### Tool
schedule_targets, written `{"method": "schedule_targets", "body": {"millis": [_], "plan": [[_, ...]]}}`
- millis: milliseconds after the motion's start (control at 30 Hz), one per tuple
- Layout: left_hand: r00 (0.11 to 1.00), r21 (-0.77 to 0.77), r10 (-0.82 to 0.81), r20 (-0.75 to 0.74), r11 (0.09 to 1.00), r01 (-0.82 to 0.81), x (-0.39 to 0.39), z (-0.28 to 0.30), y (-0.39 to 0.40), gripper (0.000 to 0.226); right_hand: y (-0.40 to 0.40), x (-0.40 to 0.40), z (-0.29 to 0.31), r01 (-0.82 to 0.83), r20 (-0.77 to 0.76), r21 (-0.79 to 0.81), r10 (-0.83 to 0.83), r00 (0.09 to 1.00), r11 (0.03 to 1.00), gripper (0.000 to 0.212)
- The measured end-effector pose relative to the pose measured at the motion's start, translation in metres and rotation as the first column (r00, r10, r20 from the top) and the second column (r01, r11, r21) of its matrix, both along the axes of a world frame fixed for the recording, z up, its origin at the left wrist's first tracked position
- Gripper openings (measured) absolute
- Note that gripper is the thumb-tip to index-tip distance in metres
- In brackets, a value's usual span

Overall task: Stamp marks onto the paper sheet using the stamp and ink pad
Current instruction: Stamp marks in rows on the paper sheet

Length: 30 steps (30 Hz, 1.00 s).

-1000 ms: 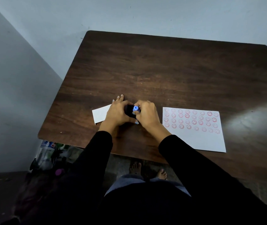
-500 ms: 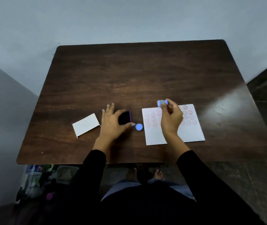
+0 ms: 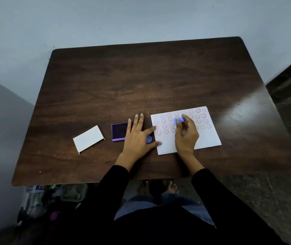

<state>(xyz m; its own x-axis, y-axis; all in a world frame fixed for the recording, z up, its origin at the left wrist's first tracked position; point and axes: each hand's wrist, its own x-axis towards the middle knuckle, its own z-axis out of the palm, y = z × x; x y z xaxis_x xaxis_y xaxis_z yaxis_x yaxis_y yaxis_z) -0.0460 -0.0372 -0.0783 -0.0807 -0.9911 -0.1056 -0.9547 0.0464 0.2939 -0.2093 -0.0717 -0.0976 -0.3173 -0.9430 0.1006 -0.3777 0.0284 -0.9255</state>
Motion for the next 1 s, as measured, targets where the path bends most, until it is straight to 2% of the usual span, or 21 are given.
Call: {"method": "schedule_targets", "body": {"millis": [167,233,300,367,467,567,667,800,867,933,1000], "plan": [[0.999,0.034,0.015,0.029,0.999,-0.016,0.000,0.004,-0.020,0.081,-0.031,0.001,0.011,0.011,0.036,0.030,-0.012,0.999,0.999,0.030],[0.999,0.054,0.012,0.034,0.998,-0.014,-0.001,0.005,-0.026,0.082,-0.037,0.001,0.017,0.077,0.141,0.074,-0.086,0.986,0.994,0.028],[0.999,0.073,0.013,0.031,0.997,-0.016,0.000,0.006,-0.030,0.082,-0.036,0.004,0.022,0.145,0.308,0.163,-0.190,0.932,0.976,0.026],[1.000,0.094,0.014,0.023,0.995,-0.016,0.000,0.006,-0.034,0.084,-0.031,0.006,0.026,0.137,0.502,0.269,-0.261,0.824,0.953,0.019],[1.000,0.112,0.014,0.008,0.994,-0.015,0.001,0.008,-0.037,0.087,-0.021,0.008,0.031,-0.003,0.748,0.387,-0.312,0.586,0.922,0.009],[1.000,0.130,0.013,0.000,0.991,-0.013,0.001,0.010,-0.041,0.088,-0.017,0.006,0.033,-0.131,0.850,0.430,-0.352,0.392,0.893,0.008],[1.000,0.151,0.003,0.011,0.989,-0.005,0.001,0.011,-0.043,0.089,-0.016,0.004,0.034,-0.199,0.877,0.437,-0.367,0.311,0.877,0.009],[1.000,0.161,-0.001,0.007,0.987,0.000,0.002,0.011,-0.042,0.092,-0.016,0.003,0.034,-0.213,0.878,0.441,-0.369,0.305,0.872,0.009],[1.000,0.164,-0.002,0.005,0.986,0.001,0.003,0.011,-0.042,0.093,-0.016,0.006,0.033,-0.196,0.866,0.445,-0.364,0.343,0.874,0.008],[1.000,0.163,0.000,-0.001,0.987,0.000,0.003,0.011,-0.043,0.093,-0.016,0.010,0.030,-0.137,0.809,0.445,-0.332,0.484,0.885,0.011],[1.000,0.161,0.004,-0.012,0.987,-0.002,0.003,0.010,-0.043,0.093,-0.013,0.014,0.025,-0.047,0.674,0.387,-0.248,0.696,0.921,0.020]]}}
